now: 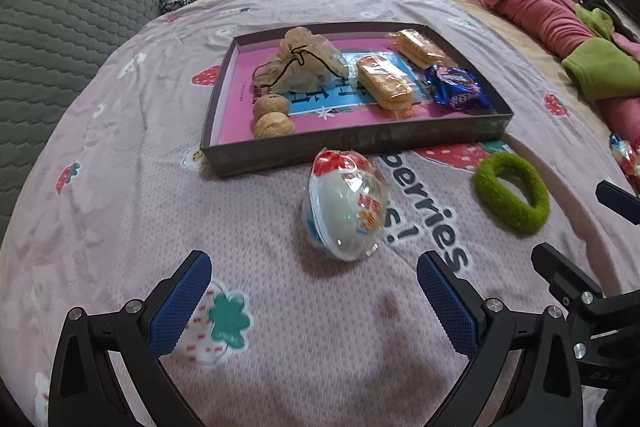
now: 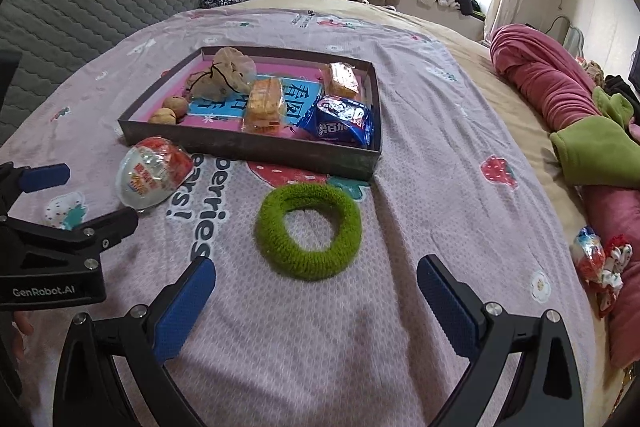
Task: Organize objects
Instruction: 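Withdraw both open tools from the tray toward the egg snack and hair tie, then grasp the wrapped egg snack with the left tool while the right tool grasps the hair tie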
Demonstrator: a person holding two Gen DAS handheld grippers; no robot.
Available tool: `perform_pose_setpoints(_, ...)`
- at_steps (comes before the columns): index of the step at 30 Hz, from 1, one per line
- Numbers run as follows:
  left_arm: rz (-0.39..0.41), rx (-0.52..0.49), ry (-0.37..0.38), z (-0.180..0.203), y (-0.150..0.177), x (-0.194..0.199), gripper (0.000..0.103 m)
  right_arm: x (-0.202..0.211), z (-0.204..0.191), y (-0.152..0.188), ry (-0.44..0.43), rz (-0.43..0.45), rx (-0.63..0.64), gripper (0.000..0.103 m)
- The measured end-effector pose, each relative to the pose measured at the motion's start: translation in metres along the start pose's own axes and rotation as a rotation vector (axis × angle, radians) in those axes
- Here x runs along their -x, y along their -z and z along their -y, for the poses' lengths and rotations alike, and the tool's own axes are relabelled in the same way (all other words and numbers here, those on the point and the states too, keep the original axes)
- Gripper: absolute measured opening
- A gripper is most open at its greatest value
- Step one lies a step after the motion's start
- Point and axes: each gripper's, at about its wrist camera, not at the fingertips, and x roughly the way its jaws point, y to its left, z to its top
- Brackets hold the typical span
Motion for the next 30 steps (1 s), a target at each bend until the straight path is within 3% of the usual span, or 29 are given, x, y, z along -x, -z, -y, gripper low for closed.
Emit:
perform_pose_setpoints(20,-0.021,0.015,0.013,-0.002,-0.027,-0.045,0.103,-0.057,-0.006,-0.022,0.01,-0.013,0.056,0.101)
perform_pose_setpoints(23,-0.022,0.021,0.015,-0.002,-0.028,-0.051,0.103,-0.067,-0.01,-0.023,0.01,-0.038,0.072,0.095)
perform_pose_setpoints(27,-0.023,0.022,0.031,-0.002,-0.028,-0.057,0.102,-0.072,-0.007,-0.022,-0.049,-0.046,0.035,0.076)
perform_pose_setpoints(30,-0.012,0.025,0.067,-0.002,-0.027,-0.058,0.099,-0.072,-0.006,-0.021,-0.071,-0.044,0.026,0.067)
